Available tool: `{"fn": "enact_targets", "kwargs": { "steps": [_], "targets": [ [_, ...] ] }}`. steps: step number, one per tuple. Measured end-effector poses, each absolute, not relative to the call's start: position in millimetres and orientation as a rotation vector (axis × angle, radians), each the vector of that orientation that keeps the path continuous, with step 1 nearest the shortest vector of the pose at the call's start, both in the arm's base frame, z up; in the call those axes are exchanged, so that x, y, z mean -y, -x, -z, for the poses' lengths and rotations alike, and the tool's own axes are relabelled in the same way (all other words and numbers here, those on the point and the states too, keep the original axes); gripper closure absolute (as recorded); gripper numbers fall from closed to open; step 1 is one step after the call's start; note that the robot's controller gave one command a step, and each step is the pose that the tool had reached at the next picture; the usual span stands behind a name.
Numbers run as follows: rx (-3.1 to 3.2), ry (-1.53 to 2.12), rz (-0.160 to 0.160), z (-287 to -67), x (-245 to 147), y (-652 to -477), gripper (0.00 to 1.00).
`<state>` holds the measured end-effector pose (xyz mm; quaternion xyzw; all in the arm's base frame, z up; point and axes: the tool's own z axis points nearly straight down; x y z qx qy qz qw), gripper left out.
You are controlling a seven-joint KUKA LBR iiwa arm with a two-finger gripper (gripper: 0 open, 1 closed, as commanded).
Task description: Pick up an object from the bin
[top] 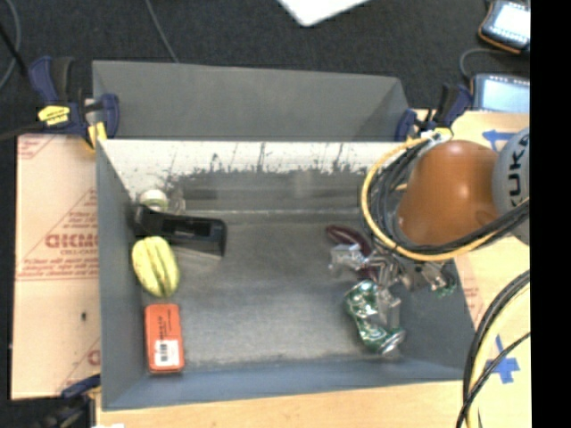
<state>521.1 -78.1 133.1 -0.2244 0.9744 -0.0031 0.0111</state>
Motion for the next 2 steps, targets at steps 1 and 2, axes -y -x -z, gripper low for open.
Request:
{"fn": "enact_targets", "kwargs": {
  "steps": [1,2],
  "targets": [
    [-2.941,1.065,0.007,-106,88,-516.1,0.0],
    [-2.942,1.031,0.007,-86,113,-525.6,0.0]
  ]
}}
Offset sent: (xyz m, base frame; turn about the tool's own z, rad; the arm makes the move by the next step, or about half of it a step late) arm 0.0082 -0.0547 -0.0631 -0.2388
